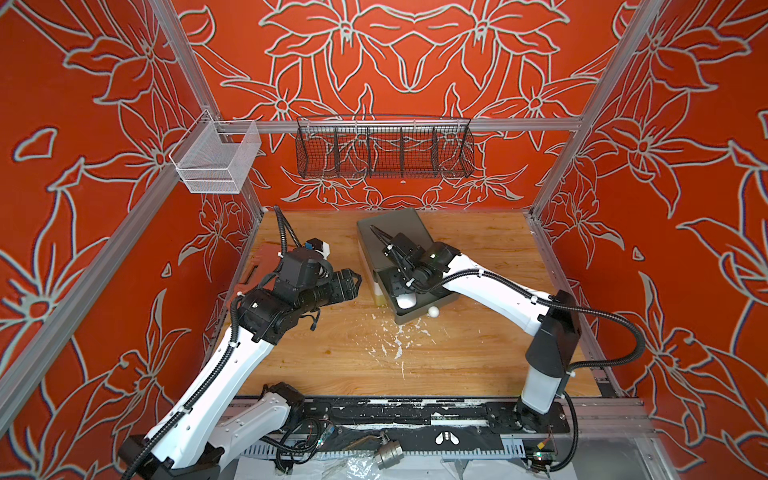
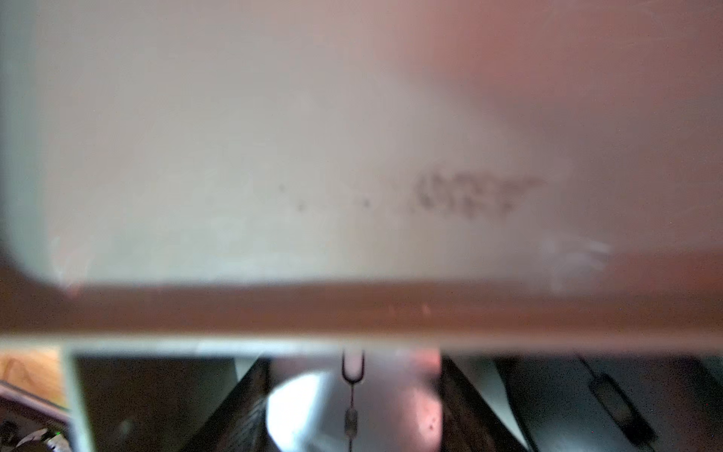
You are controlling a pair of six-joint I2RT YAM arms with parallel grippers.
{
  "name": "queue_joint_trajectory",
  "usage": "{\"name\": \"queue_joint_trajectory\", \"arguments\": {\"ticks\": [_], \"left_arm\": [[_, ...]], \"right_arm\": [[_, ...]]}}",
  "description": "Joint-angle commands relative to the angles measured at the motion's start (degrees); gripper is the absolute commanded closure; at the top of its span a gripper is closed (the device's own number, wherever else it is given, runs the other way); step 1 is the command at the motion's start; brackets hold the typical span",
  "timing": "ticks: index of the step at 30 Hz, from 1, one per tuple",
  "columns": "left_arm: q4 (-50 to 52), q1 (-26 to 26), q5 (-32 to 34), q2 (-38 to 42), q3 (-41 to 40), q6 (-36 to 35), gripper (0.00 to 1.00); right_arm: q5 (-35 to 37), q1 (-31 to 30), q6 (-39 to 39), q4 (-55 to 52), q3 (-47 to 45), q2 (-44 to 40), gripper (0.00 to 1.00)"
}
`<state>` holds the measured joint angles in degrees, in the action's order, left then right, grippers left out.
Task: Take the mice out of the drawer
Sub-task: Pick up the mouse from the drawer, then place the mouse at the center of the board.
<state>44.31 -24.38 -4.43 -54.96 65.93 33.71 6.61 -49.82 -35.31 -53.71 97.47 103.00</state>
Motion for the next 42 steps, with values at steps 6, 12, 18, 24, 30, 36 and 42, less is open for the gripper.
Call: {"name": "queue_joint_trajectory", "arguments": {"ticks": [6,12,18,24,30,36,42], "left_arm": [[-0.1,-0.1,-1.3,-0.3,2.5,0.3,0.16],[0.2,-0.1,-2.2,-0.6,3.3,0.3,0.16],[-0.1,-0.1,-4.5,-1.1,4.3,0.5,0.15],[0.1,-0.6,-8.1,-3.6,6.1,0.2,0.15],[-0.6,-4.0,-8.2,-5.5,7.5,0.2,0.14],[-2.3,-7.2,-6.8,-7.0,7.8,1.4,0.13],[-3.7,-10.1,-5.2,-8.9,8.2,2.6,0.13]], "right_arm": [[-1.1,0.9,-1.6,-0.8,-2.7,-6.9,0.39],[-1.4,1.2,-1.2,-1.2,-3.2,-9.1,0.39],[-1.8,3.1,0.0,-1.7,-2.1,-11.8,0.39],[-1.9,7.2,2.9,-3.9,-0.1,-14.7,0.39],[-3.7,15.8,8.1,-5.8,-0.1,-18.3,0.38],[-3.8,24.6,14.4,-6.8,-2.0,-18.5,0.38],[-6.5,33.8,17.7,-2.0,-9.9,-17.5,0.38]]}}
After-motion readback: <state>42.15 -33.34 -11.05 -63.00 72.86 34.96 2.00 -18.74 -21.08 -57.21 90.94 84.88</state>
